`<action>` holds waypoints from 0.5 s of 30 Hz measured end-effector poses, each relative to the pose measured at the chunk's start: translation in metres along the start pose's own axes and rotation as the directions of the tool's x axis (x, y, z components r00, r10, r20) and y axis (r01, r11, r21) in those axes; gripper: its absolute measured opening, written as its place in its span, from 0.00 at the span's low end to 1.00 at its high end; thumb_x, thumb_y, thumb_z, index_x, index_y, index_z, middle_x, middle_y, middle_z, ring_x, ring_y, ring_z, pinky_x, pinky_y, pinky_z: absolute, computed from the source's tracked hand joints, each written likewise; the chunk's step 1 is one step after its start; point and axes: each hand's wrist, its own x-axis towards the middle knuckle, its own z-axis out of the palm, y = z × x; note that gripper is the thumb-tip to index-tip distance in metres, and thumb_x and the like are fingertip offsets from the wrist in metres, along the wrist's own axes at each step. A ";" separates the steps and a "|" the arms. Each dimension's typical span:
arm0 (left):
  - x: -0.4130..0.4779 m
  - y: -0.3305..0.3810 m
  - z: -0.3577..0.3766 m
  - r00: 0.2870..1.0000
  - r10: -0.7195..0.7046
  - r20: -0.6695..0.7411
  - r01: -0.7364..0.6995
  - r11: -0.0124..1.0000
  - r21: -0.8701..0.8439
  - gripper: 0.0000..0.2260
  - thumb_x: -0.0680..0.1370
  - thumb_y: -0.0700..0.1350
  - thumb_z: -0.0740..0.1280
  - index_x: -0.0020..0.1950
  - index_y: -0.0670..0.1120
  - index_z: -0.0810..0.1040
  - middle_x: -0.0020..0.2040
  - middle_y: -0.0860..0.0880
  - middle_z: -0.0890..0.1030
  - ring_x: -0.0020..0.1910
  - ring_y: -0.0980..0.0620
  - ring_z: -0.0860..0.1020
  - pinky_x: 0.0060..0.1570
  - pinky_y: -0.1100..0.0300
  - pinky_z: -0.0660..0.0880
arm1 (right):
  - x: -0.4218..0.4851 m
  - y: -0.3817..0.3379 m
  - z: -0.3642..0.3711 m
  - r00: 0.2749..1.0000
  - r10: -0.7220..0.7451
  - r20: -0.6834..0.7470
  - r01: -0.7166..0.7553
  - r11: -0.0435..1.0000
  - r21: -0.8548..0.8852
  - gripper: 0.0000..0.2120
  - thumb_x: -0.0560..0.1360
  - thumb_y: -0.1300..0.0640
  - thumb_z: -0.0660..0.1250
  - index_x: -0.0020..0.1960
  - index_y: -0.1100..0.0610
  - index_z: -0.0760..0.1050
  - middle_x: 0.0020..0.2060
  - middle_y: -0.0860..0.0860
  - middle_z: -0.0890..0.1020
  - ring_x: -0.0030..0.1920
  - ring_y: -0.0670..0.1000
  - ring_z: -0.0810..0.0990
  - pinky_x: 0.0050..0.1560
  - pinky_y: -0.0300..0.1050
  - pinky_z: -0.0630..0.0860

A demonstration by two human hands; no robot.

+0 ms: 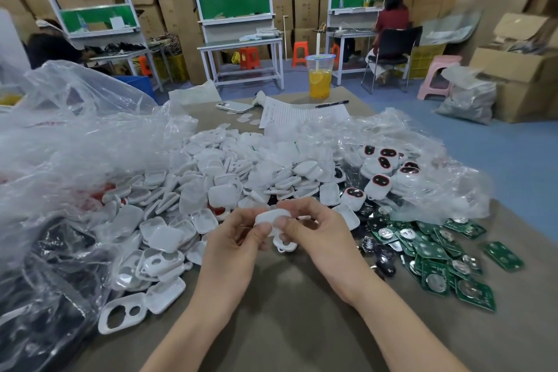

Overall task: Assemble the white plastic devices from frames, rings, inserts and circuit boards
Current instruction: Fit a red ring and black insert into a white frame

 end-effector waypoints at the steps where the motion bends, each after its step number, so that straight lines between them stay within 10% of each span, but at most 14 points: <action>1: -0.001 0.000 0.002 1.000 0.004 -0.006 -0.004 1.000 0.002 0.09 0.79 0.38 0.70 0.48 0.53 0.82 0.40 0.56 0.85 0.36 0.58 0.82 0.39 0.72 0.74 | 0.001 0.000 -0.001 1.000 -0.014 -0.022 0.013 1.000 -0.014 0.08 0.74 0.62 0.74 0.50 0.50 0.84 0.42 0.49 0.86 0.37 0.46 0.81 0.42 0.35 0.78; 11: 0.017 0.021 0.039 0.978 0.204 0.045 -0.208 0.969 0.131 0.10 0.79 0.46 0.71 0.48 0.63 0.80 0.45 0.60 0.84 0.44 0.59 0.83 0.38 0.69 0.77 | 0.013 -0.009 -0.019 0.938 -0.168 -0.304 0.187 0.982 0.034 0.09 0.79 0.62 0.69 0.48 0.49 0.85 0.43 0.49 0.87 0.42 0.48 0.86 0.46 0.38 0.81; 15: 0.044 0.031 0.067 0.842 0.487 0.232 -0.528 0.655 0.541 0.06 0.82 0.53 0.65 0.58 0.62 0.76 0.53 0.62 0.75 0.46 0.61 0.78 0.38 0.60 0.77 | 0.023 -0.012 -0.035 0.931 0.005 -0.364 0.171 0.878 0.448 0.11 0.82 0.54 0.64 0.62 0.54 0.79 0.53 0.52 0.86 0.54 0.50 0.85 0.49 0.40 0.81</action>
